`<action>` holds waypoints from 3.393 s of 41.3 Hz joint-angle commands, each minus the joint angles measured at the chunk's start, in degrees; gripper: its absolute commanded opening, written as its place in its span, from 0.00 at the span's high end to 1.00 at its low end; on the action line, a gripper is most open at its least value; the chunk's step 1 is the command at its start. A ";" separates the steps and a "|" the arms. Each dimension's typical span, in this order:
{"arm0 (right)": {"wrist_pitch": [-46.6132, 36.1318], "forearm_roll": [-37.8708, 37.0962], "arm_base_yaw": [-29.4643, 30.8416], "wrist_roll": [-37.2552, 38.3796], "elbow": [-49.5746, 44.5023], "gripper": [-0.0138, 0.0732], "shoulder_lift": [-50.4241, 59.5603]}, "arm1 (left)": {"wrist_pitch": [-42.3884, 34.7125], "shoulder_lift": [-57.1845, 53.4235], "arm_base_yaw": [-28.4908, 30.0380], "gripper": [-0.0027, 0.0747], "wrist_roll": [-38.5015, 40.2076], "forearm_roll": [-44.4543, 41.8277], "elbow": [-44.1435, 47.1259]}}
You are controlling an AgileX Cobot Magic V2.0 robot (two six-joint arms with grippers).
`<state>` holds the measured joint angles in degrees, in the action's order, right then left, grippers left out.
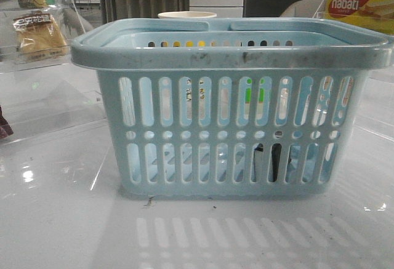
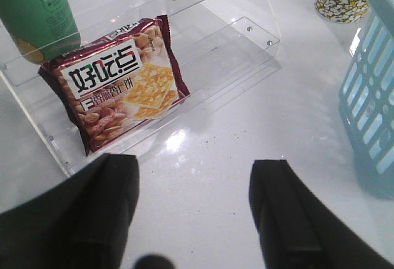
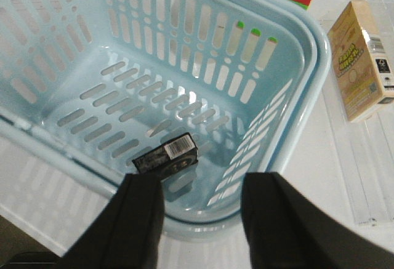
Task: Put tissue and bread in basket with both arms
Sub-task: 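Release the tissue pack into the basket and withdraw the right gripper, then grasp the wrapped bread on the upper shelf with the left gripper, then carry the wrapped bread over the basket with the left gripper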
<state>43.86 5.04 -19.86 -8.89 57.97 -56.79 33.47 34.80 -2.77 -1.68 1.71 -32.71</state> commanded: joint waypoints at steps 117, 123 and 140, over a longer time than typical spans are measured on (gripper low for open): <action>-2.47 0.32 0.07 -0.49 -11.15 0.36 11.71 | -5.51 67.04 2.64 0.85 0.07 0.41 -62.37; -2.47 0.32 0.07 -0.49 -11.15 0.36 11.71 | -1.60 61.59 2.07 0.85 0.07 0.41 -62.37; -2.47 0.32 0.07 -0.49 -11.15 0.36 11.71 | 7.49 48.09 -11.71 0.85 -7.36 0.41 -62.37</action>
<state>44.74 5.16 -19.86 -9.30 45.26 -45.54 43.00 86.94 -10.78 -6.77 1.68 -92.89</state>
